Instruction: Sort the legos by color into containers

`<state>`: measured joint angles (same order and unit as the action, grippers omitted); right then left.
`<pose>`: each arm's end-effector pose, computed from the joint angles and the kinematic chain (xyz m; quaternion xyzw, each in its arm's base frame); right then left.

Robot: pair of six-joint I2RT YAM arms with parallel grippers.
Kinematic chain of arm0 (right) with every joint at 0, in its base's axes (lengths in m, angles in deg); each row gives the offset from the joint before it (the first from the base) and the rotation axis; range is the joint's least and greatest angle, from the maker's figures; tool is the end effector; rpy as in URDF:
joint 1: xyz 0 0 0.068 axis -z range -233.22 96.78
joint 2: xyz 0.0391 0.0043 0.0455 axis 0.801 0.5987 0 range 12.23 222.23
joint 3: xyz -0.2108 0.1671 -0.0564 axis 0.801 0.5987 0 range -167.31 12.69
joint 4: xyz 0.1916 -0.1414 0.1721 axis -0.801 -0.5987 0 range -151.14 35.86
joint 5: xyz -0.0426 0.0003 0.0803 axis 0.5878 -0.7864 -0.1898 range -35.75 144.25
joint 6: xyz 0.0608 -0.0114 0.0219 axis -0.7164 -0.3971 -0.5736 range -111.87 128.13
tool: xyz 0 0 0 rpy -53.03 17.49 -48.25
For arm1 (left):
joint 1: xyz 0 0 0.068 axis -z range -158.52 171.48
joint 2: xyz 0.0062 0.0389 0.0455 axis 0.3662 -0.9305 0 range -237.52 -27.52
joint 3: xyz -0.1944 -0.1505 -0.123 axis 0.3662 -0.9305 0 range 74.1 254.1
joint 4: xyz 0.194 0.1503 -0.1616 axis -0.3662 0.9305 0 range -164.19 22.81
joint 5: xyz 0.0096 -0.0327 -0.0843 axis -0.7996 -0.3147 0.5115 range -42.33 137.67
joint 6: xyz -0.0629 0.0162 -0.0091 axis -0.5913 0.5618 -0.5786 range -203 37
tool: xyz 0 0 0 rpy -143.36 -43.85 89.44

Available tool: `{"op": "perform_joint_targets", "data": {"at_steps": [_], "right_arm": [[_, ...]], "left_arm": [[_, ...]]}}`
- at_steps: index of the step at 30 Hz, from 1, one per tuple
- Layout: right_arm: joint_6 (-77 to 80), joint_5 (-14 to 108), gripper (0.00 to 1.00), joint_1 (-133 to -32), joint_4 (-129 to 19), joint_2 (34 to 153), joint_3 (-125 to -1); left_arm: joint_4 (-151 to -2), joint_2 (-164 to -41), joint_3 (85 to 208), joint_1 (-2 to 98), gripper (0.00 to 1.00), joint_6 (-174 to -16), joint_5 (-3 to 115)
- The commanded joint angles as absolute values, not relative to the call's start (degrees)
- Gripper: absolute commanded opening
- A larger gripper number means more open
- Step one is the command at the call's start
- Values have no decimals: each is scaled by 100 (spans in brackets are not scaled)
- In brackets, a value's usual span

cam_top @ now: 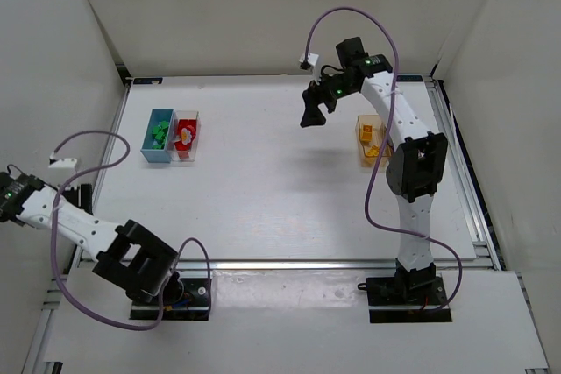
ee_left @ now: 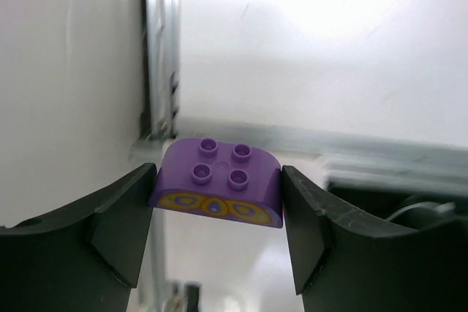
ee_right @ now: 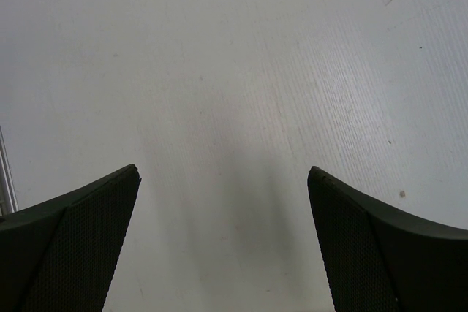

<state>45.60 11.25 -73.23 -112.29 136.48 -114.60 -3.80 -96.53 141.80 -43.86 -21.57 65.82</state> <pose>0.4665 0.2072 0.3166 -0.5231 0.7255 0.3033 0.3288 0.1164 0.2149 0.2988 -0.0082 0.9752 0.0707 0.2096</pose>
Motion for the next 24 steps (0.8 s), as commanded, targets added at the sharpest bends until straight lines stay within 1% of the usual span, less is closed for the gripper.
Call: {"op": "perform_joint_targets", "data": {"at_steps": [1,4,5,8,9,10,11,13,14,16,17,19,20,21,24], "right_arm": [[4496,943,99,-7335,-10978,13519,-11361],[4294,934,99,-7230,-10838,13458,-11256],[4233,908,99,-7186,-10733,13397,-11169],[4048,873,99,-7002,-10600,13221,-10922],[3978,872,99,-6949,-10513,13194,-10861],[3881,846,99,-6835,-10486,13150,-10756],[3820,837,99,-6773,-10468,13089,-10729],[3635,802,99,-6589,-10450,13019,-10659],[3460,802,99,-6518,-10450,12992,-10641],[3292,828,99,-6282,-10485,12931,-10623],[3135,889,99,-6193,-10486,12895,-10580],[2985,1030,99,-5964,-10486,12764,-10535],[2819,1205,99,-5859,-10425,12694,-10396],[2713,1320,99,-5710,-10311,12545,-10316],[2623,1759,99,-5489,-10205,12325,-10000]], "left_arm": [[622,-9932,14888,-3909,24,-3364,7745],[571,-10170,15240,-3162,23,-4244,8001],[379,-10222,15337,-2656,23,-4475,7967],[19,-10468,15495,-1801,23,-5179,7887],[-62,-10582,15644,-1250,23,-5354,7870],[-167,-10818,15732,-1001,23,-5652,7869],[-394,-10960,15907,-511,23,-5820,7887],[-606,-11450,16093,27,23,-6197,7940],[-790,-11627,16328,561,23,-6269,7983],[-1002,-11979,16584,1091,23,-6480,7975],[-1229,-12329,16707,1598,23,-6559,7958],[-1432,-12708,17103,2023,22,-6674,7870],[-1555,-13084,17226,2130,22,-6709,7861],[-1731,-13279,17497,2540,22,-6744,7809],[-1917,-14210,18051,2991,22,-6876,7729]]}}
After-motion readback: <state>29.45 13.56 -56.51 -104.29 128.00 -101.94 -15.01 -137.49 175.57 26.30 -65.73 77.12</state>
